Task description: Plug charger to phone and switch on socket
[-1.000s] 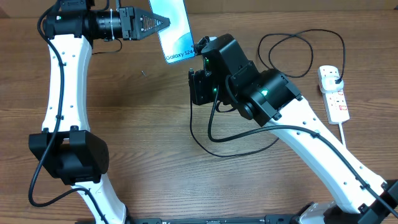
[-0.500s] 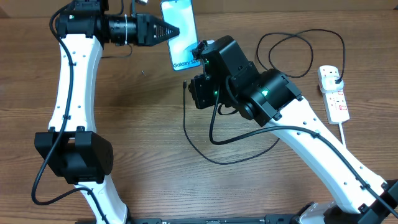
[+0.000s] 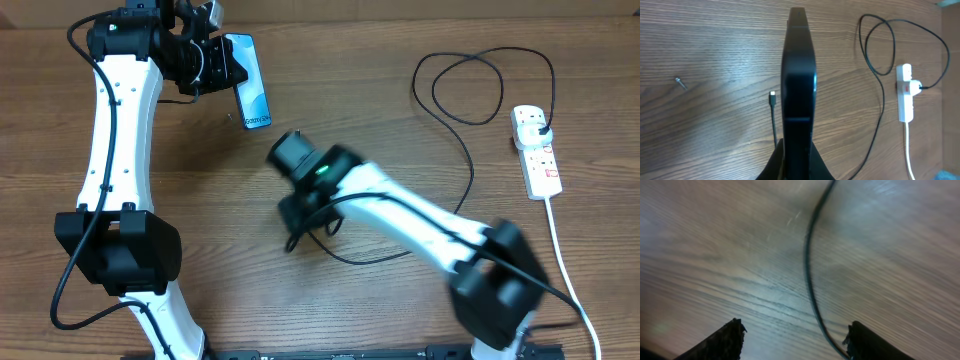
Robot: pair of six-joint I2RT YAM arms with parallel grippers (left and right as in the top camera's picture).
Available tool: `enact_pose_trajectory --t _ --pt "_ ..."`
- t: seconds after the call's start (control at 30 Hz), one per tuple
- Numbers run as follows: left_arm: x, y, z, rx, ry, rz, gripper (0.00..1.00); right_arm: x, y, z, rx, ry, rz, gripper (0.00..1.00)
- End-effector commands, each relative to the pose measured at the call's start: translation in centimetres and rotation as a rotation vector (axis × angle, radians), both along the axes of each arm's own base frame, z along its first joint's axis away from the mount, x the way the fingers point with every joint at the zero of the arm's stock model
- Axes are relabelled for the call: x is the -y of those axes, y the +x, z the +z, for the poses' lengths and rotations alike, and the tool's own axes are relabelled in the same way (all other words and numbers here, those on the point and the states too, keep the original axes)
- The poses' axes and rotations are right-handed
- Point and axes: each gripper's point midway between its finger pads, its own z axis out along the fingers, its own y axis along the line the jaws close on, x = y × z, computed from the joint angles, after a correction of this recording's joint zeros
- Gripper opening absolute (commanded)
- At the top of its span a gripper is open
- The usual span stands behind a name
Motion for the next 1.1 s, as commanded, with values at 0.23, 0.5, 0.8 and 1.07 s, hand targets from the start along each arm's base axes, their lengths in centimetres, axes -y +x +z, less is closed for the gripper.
enact_pose_trajectory --t 0.23,0.5,0.8,1.07 --pt "-0.4 0.0 -0.1 -0.014 0.008 0.023 0.04 -1.1 0.4 -6.3 0.002 -0.09 0.004 0.59" --pt "-0.4 0.0 -0.1 -0.013 0.009 0.021 0.04 -0.5 0.0 -7.8 -0.027 -0.123 -0.005 0.17" --pt "-0.3 -0.1 -0.1 -0.012 0.01 0.018 0.04 4.0 -3.9 -7.5 -0.183 -0.305 -0.158 0.04" --pt "-0.2 -0.3 -0.1 -0.022 0.003 0.015 0.04 8.8 -7.2 -2.9 -0.257 -0.422 -0.198 0.04"
